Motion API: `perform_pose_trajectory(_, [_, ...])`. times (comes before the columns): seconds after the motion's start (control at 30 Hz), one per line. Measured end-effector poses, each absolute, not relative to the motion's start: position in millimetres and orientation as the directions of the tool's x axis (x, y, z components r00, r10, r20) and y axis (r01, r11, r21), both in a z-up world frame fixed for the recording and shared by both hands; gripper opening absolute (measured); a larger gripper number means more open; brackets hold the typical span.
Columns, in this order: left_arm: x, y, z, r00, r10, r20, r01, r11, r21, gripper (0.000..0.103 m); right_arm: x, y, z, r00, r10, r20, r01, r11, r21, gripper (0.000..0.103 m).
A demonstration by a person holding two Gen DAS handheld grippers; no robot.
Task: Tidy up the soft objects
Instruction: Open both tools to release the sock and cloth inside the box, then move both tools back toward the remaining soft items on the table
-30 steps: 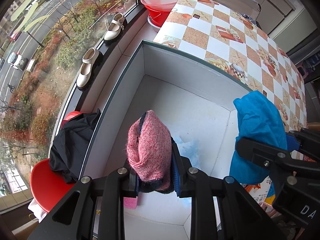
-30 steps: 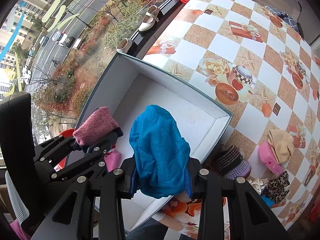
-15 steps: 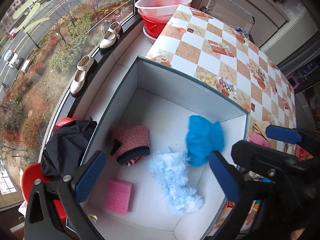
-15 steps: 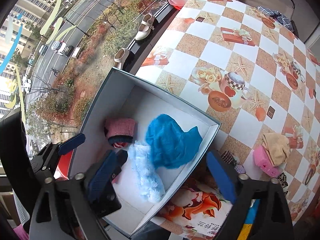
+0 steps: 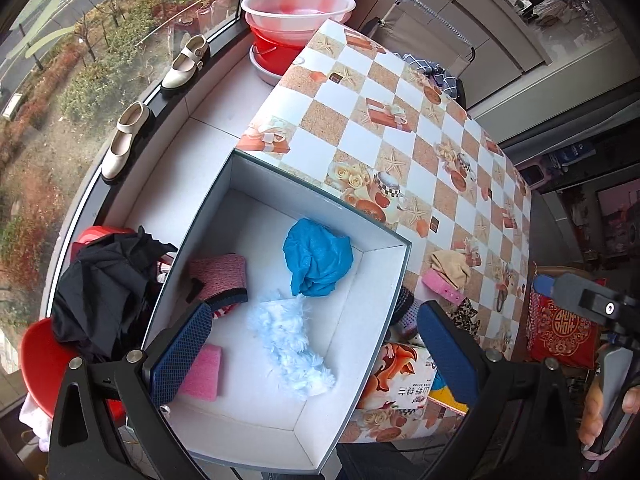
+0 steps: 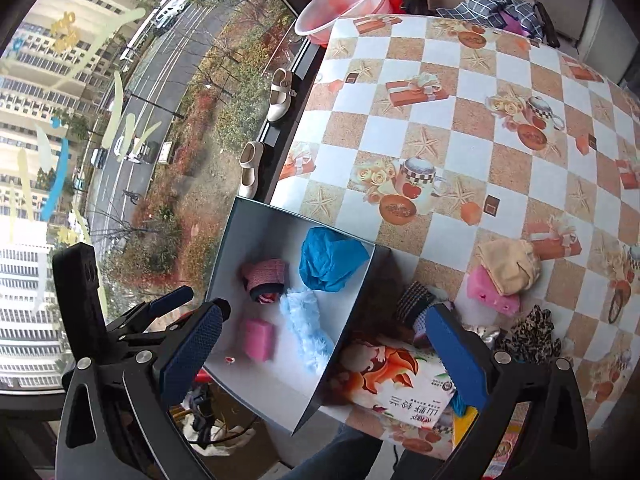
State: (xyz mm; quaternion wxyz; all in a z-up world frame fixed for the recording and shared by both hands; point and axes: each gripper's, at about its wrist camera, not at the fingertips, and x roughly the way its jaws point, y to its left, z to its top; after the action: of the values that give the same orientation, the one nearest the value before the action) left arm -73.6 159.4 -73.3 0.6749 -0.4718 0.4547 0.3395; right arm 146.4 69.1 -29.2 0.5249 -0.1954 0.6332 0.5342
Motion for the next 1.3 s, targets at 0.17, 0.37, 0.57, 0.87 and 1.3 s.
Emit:
perform_pose_trajectory(0.17, [-48, 142, -62, 0.334, 0.002, -0.943, -0.866, 0.396, -0.306, 0.102, 190, 18, -13, -0.419, 0.36, -0.833, -0.705, 0.449, 0.549, 0.103])
perform_pose_trajectory(0.37, [28, 110, -69, 0.303, -0.065, -0.951, -0.795, 0.532, -0.29, 0.102, 248, -45, -9, -0.361, 0.365, -0.858, -0.646, 0.566, 0.512, 0.103])
perform_pose_trajectory(0.57, [111, 92, -88, 0.259, -0.125, -0.958, -0.733, 0.62, -0.279, 0.102, 305, -87, -44, -0.301, 0.314, -0.901, -0.601, 0.671, 0.434, 0.103])
perform_pose_trajectory(0.87, [220, 84, -175, 0.067, -0.168, -0.984, -0.689, 0.705, -0.167, 0.102, 331, -101, -162, -0.37, 0.173, -0.913, -0.626, 0.68, 0.382, 0.103])
perform_pose_trajectory(1.3, [268, 87, -261, -0.157, -0.156, -0.975, -0.661, 0.751, -0.014, 0.088, 312, -70, -242, -0.37, 0.097, -0.924, -0.763, 0.536, 0.362, 0.103])
